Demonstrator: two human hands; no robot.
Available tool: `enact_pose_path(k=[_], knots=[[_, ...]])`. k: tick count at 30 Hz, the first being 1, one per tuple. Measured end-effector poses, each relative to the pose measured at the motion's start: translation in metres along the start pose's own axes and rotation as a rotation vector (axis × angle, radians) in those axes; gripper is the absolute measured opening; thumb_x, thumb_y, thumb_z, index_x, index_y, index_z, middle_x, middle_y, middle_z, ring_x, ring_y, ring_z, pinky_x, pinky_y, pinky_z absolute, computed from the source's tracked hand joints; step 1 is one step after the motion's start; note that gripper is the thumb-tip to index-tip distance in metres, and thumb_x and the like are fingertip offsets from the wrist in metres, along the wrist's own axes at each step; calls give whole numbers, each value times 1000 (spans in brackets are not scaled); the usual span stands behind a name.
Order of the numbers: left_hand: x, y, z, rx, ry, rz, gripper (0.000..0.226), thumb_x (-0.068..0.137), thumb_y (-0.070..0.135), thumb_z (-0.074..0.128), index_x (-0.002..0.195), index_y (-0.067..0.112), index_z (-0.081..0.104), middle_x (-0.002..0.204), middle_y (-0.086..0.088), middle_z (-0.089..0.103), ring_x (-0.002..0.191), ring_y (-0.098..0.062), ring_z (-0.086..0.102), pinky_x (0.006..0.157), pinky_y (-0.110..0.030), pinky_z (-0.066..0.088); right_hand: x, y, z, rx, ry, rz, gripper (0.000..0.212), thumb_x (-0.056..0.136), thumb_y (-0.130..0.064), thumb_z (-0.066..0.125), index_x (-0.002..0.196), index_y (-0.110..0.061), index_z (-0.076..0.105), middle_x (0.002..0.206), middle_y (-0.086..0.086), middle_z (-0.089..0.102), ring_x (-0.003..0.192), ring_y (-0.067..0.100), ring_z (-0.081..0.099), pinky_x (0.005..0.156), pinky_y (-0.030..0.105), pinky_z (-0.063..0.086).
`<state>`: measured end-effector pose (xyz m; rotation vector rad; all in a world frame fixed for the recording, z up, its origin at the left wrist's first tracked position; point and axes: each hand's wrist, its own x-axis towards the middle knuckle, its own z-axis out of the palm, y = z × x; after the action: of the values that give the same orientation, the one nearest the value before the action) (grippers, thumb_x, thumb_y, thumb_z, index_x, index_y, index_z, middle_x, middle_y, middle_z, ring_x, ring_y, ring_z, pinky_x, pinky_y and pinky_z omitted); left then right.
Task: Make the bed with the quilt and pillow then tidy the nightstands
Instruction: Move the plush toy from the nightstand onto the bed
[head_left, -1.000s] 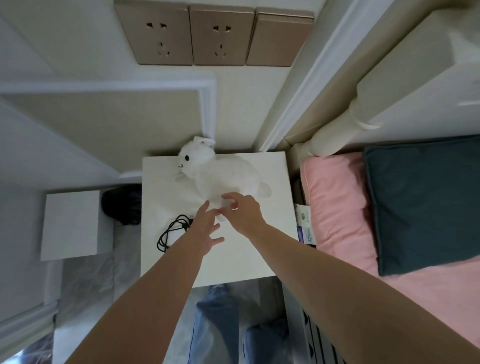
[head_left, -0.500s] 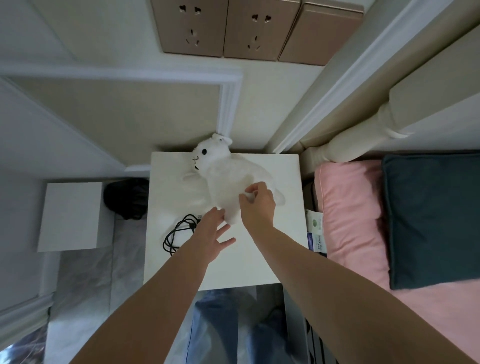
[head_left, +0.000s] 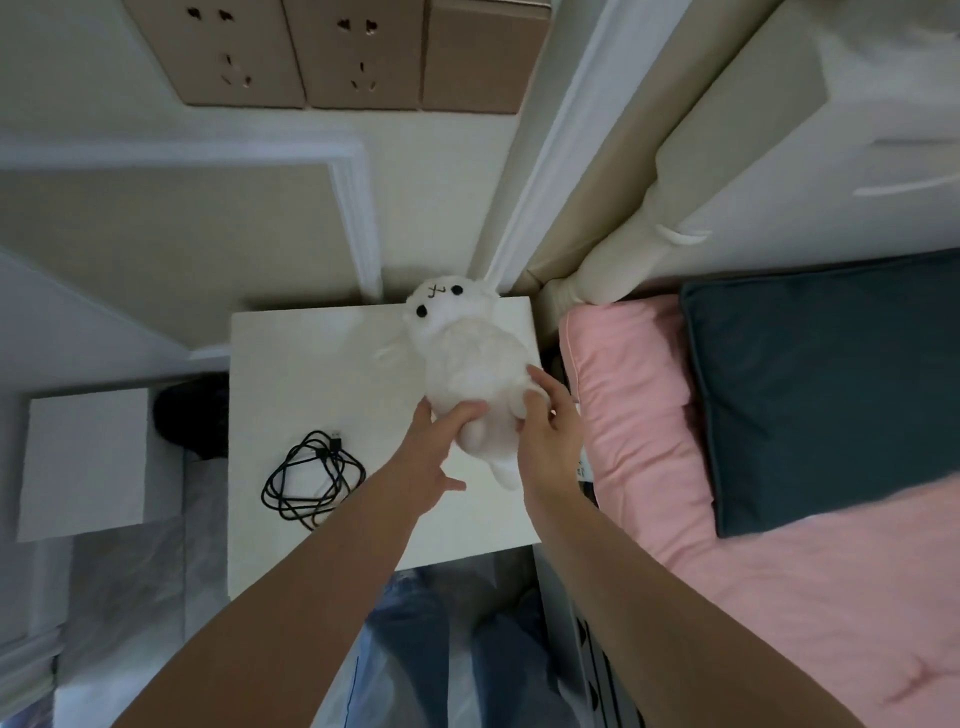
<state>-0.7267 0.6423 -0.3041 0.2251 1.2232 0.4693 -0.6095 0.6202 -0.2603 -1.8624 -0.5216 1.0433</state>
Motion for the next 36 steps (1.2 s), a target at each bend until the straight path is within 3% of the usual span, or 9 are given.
enact_pose_path(k=[3, 11, 14, 16, 20, 23, 27, 33, 36], knots=[[1, -13, 37, 89, -45, 7, 86, 63, 43, 81, 135, 47, 36, 134, 11, 51, 122, -24, 51, 94, -61, 45, 2, 0, -38, 68, 81, 3, 31, 94, -15, 49, 114, -29, 68, 117, -10, 66, 108, 8, 63, 92, 32, 56], [0, -52, 144, 131, -165, 23, 77, 71, 20, 78, 133, 46, 42, 127, 8, 59, 110, -23, 63, 77, -51, 59, 9, 11, -155, 119, 209, 52, 32, 97, -15, 49, 120, -29, 67, 124, -4, 63, 109, 17, 64, 91, 35, 56], [7, -51, 174, 152, -174, 47, 81, 68, 18, 80, 134, 46, 42, 131, 6, 57, 112, -27, 61, 78, -54, 57, 26, 5, -181, 38, 175, 21, 32, 99, -16, 49, 123, -29, 65, 127, -2, 59, 110, 17, 63, 92, 29, 55], [17, -52, 196, 145, -204, 86, 80, 69, 17, 79, 133, 47, 42, 132, 6, 57, 112, -27, 62, 79, -56, 56, 44, 0, -200, -45, 144, -39, 31, 100, -24, 49, 126, -35, 62, 125, -7, 54, 109, 16, 62, 98, 32, 52], [35, -41, 233, 235, -185, 275, 84, 73, 15, 76, 137, 50, 35, 136, 9, 52, 120, -24, 55, 89, -53, 54, 79, -8, -221, -335, 140, -137, 37, 97, -29, 52, 134, -34, 56, 125, -3, 40, 100, 6, 54, 103, 31, 45], [45, -38, 252, 382, -33, 328, 74, 79, 22, 72, 140, 40, 33, 132, 3, 52, 120, -25, 53, 100, -50, 47, 98, -6, -226, -512, 98, -186, 45, 93, -26, 61, 137, -34, 53, 144, 2, 29, 123, 14, 44, 109, 29, 39], [57, -46, 250, 456, -52, 391, 61, 79, 23, 75, 121, 51, 41, 116, 11, 60, 110, -18, 60, 95, -46, 52, 117, 10, -223, -658, -56, -139, 56, 94, -37, 58, 147, -37, 38, 156, 4, 22, 140, 23, 29, 112, 29, 29], [73, -48, 256, 472, 6, 287, 76, 82, 29, 72, 140, 50, 27, 124, 8, 52, 107, -26, 59, 79, -50, 59, 141, 14, -222, -735, -143, -96, 57, 102, -36, 45, 153, -37, 21, 163, 7, 11, 144, 20, 27, 114, 24, 22], [95, -42, 269, 497, 19, 310, 74, 83, 36, 68, 144, 42, 26, 127, 1, 54, 105, -27, 61, 78, -50, 59, 162, 10, -224, -772, -146, -91, 56, 102, -36, 45, 153, -36, 22, 162, 9, 12, 147, 23, 20, 117, 30, 20]])
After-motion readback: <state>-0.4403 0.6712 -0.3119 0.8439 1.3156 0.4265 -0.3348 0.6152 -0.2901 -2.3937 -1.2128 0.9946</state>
